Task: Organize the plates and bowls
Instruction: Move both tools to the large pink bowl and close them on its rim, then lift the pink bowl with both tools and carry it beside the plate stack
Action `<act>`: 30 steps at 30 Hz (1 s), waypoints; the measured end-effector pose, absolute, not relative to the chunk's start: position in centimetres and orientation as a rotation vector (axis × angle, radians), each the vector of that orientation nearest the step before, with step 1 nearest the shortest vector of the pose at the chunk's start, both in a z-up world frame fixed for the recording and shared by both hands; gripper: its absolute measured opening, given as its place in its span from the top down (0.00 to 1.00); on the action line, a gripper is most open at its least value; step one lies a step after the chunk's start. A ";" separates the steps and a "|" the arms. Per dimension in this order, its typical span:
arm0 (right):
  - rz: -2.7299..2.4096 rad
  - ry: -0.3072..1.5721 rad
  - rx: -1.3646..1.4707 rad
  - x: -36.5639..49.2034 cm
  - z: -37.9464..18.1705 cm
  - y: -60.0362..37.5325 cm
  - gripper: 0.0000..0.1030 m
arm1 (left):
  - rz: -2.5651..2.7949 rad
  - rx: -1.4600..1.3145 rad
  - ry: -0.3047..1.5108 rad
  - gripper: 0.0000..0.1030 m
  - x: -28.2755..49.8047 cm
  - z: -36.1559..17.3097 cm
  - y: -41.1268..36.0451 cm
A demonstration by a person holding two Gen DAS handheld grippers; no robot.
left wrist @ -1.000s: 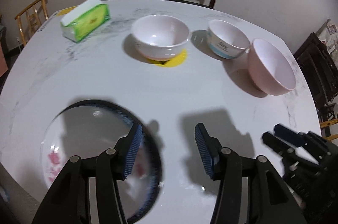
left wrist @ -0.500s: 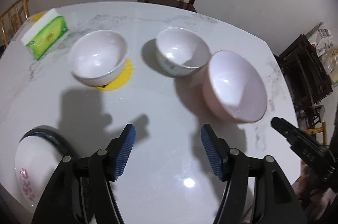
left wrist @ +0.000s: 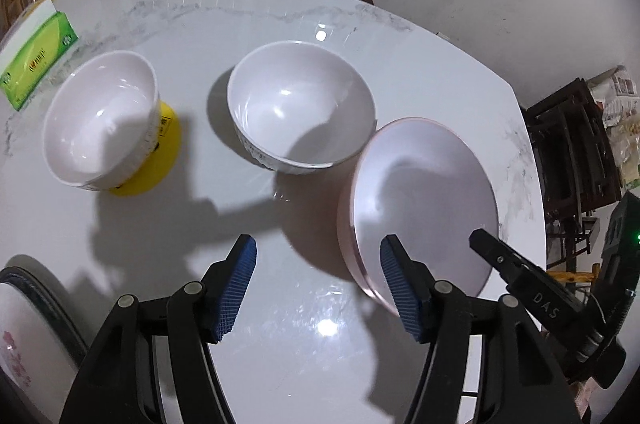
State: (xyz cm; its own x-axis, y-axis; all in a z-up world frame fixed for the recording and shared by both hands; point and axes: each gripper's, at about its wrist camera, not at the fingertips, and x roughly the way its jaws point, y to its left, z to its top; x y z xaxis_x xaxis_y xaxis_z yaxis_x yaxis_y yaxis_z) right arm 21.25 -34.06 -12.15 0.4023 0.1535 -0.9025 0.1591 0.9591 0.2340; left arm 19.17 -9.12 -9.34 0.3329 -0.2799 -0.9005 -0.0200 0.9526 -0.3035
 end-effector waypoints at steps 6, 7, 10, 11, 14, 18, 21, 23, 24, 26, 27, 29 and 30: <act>-0.011 1.197 0.314 22.1 -13.8 -33.9 0.67 | -0.172 -0.284 1.243 0.44 19.7 -10.8 -9.8; -0.012 1.201 0.315 22.1 -13.9 -33.9 0.67 | -0.172 -0.282 1.244 0.45 19.8 -11.1 -9.9; -0.011 1.219 0.322 22.2 -14.4 -33.6 0.67 | -0.178 -0.281 1.257 0.51 19.8 -11.9 -10.3; -0.014 1.220 0.323 22.2 -14.5 -33.5 0.67 | -0.184 -0.288 1.264 0.54 19.8 -12.1 -10.3; -0.015 1.189 0.328 22.1 -14.3 -33.5 0.67 | -0.196 -0.312 1.272 0.65 19.9 -12.6 -10.2; -0.019 1.159 0.322 21.6 -14.3 -33.5 0.77 | -0.242 -0.322 1.260 0.78 19.7 -12.3 -10.4; -0.015 1.163 0.320 21.1 -14.5 -33.5 0.86 | -0.256 -0.303 1.256 0.84 19.4 -12.0 -10.7; -0.017 1.169 0.318 20.7 -14.6 -33.3 0.86 | -0.256 -0.294 1.257 0.84 19.1 -11.9 -10.6; -0.018 1.172 0.319 20.5 -14.5 -33.2 0.86 | -0.256 -0.295 1.261 0.84 18.9 -11.9 -10.5; -0.018 1.178 0.313 20.3 -14.3 -33.0 0.86 | -0.259 -0.295 1.267 0.84 18.3 -11.8 -10.3; -0.019 1.179 0.308 20.0 -14.2 -32.8 0.86 | -0.261 -0.291 1.267 0.84 18.0 -11.7 -10.2; -0.019 1.180 0.302 19.1 -13.8 -32.4 0.86 | -0.265 -0.286 1.267 0.84 17.5 -11.6 -10.0; -0.016 1.180 0.301 18.5 -13.6 -32.0 0.86 | -0.266 -0.281 1.268 0.84 17.1 -11.4 -9.7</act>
State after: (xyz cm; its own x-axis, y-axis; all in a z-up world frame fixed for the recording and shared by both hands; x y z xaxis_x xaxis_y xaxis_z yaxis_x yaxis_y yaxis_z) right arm 18.51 -32.00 -13.57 0.3858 0.1443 -0.9112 0.1688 0.9600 0.2235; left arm 17.08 -9.70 -11.40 0.2769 -0.3484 -0.8955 0.0414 0.9354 -0.3511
